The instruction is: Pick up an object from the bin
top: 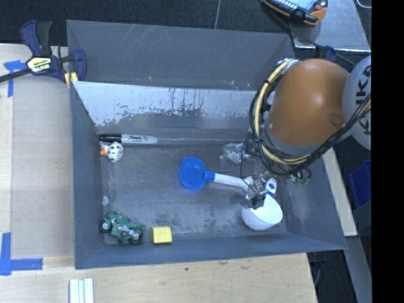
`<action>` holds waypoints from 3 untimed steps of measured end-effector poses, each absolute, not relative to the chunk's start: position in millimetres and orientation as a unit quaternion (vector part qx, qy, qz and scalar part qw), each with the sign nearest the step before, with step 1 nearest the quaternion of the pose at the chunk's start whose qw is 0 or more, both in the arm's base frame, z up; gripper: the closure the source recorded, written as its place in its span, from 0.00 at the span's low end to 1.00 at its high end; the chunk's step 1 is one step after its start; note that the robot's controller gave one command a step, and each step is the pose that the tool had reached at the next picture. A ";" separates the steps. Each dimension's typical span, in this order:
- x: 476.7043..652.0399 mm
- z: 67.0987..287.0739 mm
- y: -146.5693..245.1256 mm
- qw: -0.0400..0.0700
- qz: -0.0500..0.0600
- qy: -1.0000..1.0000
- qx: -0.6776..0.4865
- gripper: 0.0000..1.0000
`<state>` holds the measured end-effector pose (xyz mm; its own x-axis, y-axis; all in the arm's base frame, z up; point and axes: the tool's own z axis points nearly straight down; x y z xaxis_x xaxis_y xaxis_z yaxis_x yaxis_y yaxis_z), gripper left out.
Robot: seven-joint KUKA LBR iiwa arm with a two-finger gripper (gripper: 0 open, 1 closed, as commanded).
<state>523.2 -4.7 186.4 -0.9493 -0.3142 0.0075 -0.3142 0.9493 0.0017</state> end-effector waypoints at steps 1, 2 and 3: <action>524.5 187.7 -3.8 0.002 0.000 -0.987 0.159 1.00; 587.9 179.5 -53.2 -0.002 0.001 -0.981 0.195 1.00; 585.9 179.7 -50.1 0.000 0.000 -0.981 0.195 1.00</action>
Offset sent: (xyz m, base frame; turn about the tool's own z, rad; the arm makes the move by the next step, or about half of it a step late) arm 0.0000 0.0000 0.0000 0.0000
